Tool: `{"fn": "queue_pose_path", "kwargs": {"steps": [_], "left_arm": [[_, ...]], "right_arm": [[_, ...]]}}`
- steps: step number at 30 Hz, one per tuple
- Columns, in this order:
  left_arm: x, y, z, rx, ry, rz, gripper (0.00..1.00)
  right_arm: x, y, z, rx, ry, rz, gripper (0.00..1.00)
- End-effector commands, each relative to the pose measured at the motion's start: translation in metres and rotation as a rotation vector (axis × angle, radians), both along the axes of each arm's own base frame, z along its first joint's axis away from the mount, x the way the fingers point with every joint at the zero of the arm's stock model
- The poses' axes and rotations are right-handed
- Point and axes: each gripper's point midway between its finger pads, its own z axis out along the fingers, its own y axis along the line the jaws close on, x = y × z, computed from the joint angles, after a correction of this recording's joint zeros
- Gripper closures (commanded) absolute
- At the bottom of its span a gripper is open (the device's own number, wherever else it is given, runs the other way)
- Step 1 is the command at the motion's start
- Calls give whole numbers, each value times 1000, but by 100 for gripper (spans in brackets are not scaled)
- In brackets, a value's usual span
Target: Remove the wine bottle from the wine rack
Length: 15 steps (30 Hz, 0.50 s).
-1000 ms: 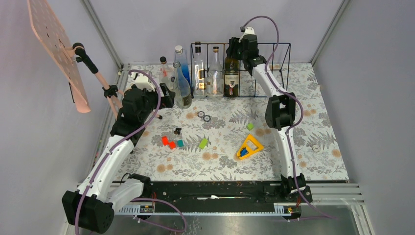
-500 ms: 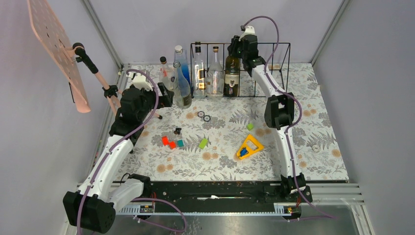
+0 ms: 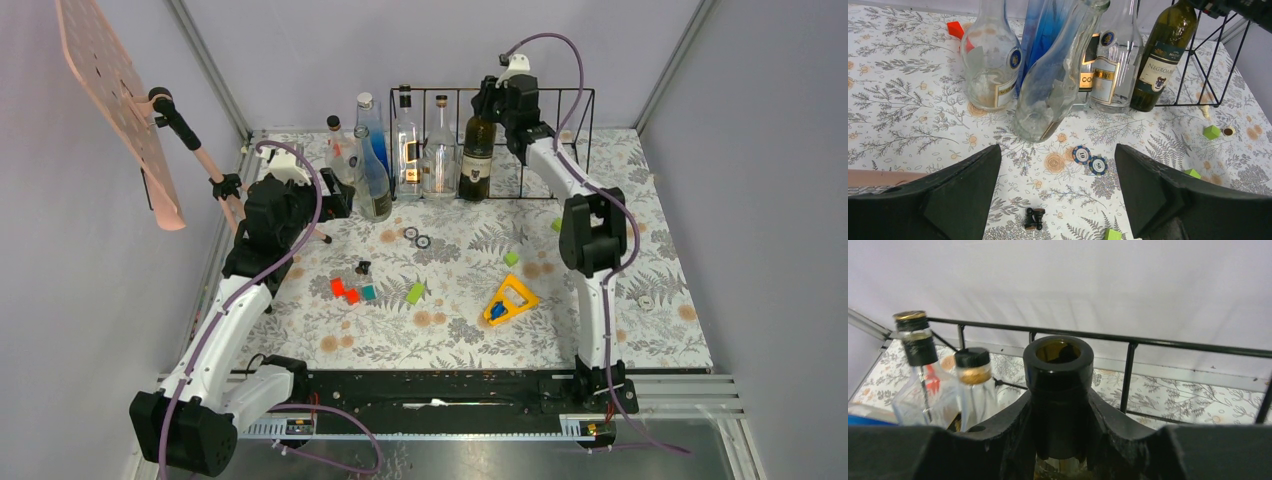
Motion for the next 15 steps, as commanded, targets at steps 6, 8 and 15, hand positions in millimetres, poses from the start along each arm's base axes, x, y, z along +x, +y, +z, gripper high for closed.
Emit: {"fn": "queue_pose_path", "kwargs": {"steps": [6,8,15], "left_arm": [[5,-3,22,-29,-62,-16,10],[4,-3,22,-29,-62,-15,11],[6,-1,19,-20,-55,-3,11]], "right_arm": [[-83,3,137,11,-311,83,100],[-101,8,138,-19,-327,101,100],[-167,20,145,-127,-410,132,100]]}}
